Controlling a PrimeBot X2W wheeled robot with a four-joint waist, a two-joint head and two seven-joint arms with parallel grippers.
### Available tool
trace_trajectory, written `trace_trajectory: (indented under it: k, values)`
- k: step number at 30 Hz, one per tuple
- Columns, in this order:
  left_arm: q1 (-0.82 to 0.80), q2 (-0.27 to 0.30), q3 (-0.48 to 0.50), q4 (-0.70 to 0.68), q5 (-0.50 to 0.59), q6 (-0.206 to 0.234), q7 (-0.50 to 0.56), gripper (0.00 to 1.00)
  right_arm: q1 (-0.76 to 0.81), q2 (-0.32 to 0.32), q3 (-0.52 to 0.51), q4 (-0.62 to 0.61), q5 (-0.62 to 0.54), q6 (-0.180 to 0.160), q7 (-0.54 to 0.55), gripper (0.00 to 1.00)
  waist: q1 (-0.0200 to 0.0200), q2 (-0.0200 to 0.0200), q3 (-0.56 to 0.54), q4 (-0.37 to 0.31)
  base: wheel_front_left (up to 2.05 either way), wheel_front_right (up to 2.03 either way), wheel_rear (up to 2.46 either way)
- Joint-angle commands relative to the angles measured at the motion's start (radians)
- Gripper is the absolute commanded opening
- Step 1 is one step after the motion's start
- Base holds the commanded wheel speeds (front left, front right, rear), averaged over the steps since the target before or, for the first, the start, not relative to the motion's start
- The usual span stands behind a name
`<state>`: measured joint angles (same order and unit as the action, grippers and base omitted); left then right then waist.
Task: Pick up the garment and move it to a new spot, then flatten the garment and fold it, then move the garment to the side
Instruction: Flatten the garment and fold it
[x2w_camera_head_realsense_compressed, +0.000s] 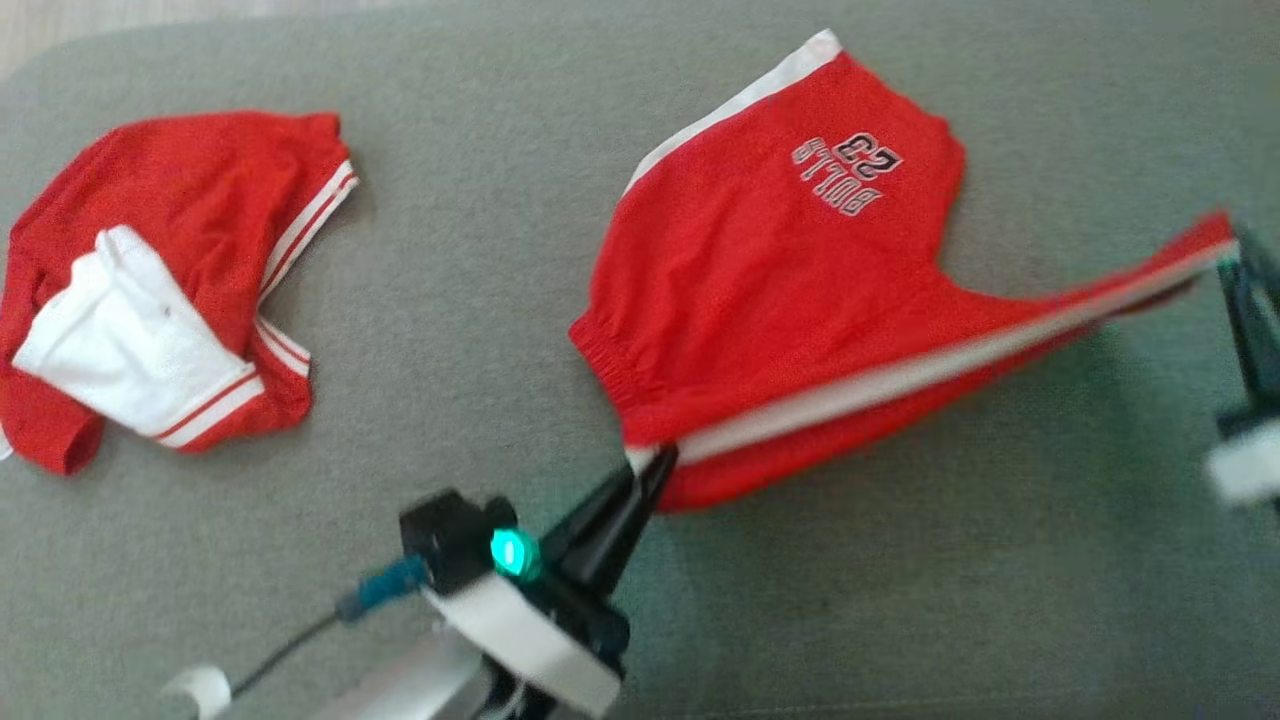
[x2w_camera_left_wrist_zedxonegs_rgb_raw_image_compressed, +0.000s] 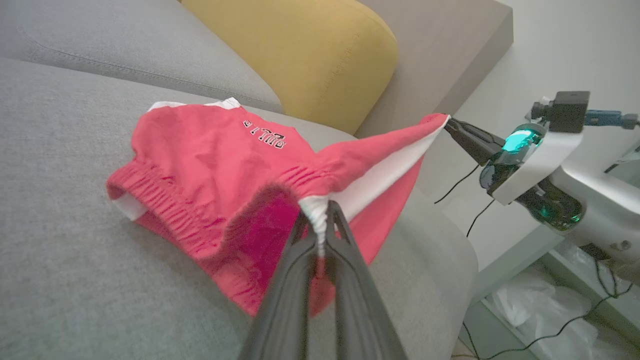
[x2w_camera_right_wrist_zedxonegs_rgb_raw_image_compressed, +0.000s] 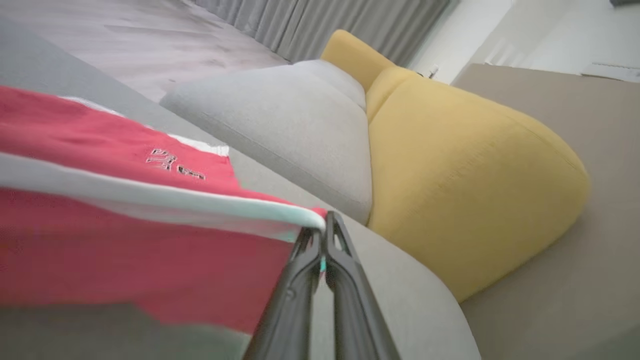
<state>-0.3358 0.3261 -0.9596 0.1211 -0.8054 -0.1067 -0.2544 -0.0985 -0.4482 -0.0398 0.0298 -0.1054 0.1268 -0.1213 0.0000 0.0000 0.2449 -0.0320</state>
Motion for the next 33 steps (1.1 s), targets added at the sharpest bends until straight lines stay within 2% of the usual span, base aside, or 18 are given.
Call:
trace_trajectory:
  k: [1, 8, 14, 17, 18, 19, 20, 21, 25, 27, 30, 33]
  values:
    - [-0.056, -0.002, 0.045, -0.023, -0.017, -0.008, 0.001, 0.00, -0.064, -0.051, 0.023, -0.010, 0.007, 0.004, 0.005, 0.00, 0.0000, 0.0000, 0.024, 0.022, 0.00, 0.00, 0.00]
    - [-0.174, -0.056, 0.067, 0.029, -0.155, -0.022, 0.025, 0.00, -0.420, -0.117, 0.267, 0.244, 0.032, 0.004, 0.080, 0.00, 0.0000, 0.0000, 0.093, 0.106, 0.00, 0.00, 0.00]
    - [-0.255, -0.082, 0.061, 0.060, -0.256, -0.024, 0.010, 0.00, -0.706, -0.115, 0.484, 0.489, 0.063, 0.004, 0.109, 0.00, 0.0000, 0.0000, 0.142, 0.173, 0.00, 0.00, 0.00]
    - [-0.286, -0.091, 0.054, 0.084, -0.281, -0.024, 0.004, 0.00, -0.786, -0.105, 0.546, 0.573, 0.076, 0.004, 0.106, 0.00, 0.0000, 0.0000, 0.163, 0.193, 0.00, 0.00, 0.00]
    - [-0.297, -0.092, 0.049, 0.094, -0.282, -0.024, 0.002, 0.03, -0.810, -0.099, 0.561, 0.598, 0.083, 0.004, 0.101, 0.00, 0.0000, 0.0000, 0.169, 0.198, 0.00, 0.00, 0.00]
    - [-0.306, -0.093, 0.046, 0.103, -0.282, -0.024, 0.001, 0.31, -0.830, -0.092, 0.573, 0.622, 0.091, 0.004, 0.094, 0.00, 0.0000, 0.0000, 0.174, 0.202, 0.00, 0.00, 0.00]
    - [-0.312, -0.096, 0.047, 0.112, -0.281, -0.024, -0.001, 0.98, -0.846, -0.083, 0.580, 0.646, 0.102, 0.004, 0.083, 0.24, 0.0000, 0.0000, 0.178, 0.206, 0.00, 0.00, 0.00]
    - [-0.316, -0.098, 0.052, 0.122, -0.278, -0.024, -0.003, 1.00, -0.860, -0.074, 0.579, 0.668, 0.115, 0.004, 0.069, 1.00, 0.0000, 0.0000, 0.181, 0.210, 0.00, 0.00, 0.00]
    - [-0.310, -0.107, 0.094, 0.158, -0.217, -0.024, -0.007, 1.00, -0.875, -0.027, 0.517, 0.741, 0.200, 0.004, -0.004, 1.00, 0.0000, 0.0000, 0.183, 0.220, 0.00, 0.00, 0.00]
    - [-0.285, -0.113, 0.150, 0.169, -0.150, -0.003, -0.007, 1.00, -0.858, -0.007, 0.478, 0.781, 0.279, 0.004, -0.008, 1.00, 0.0000, 0.0000, 0.176, 0.224, 0.00, 0.00, 0.00]
    - [-0.222, -0.135, 0.268, 0.139, -0.007, 0.069, -0.007, 1.00, -0.827, -0.008, 0.436, 0.832, 0.428, 0.004, 0.040, 1.00, 0.0000, 0.0000, 0.165, 0.233, 0.00, 0.00, 0.00]
    - [-0.131, -0.173, 0.384, 0.066, 0.158, 0.143, -0.007, 1.00, -0.798, -0.054, 0.438, 0.855, 0.532, 0.004, 0.094, 1.00, 0.0000, 0.0000, 0.160, 0.249, 0.00, 0.00, 0.00]
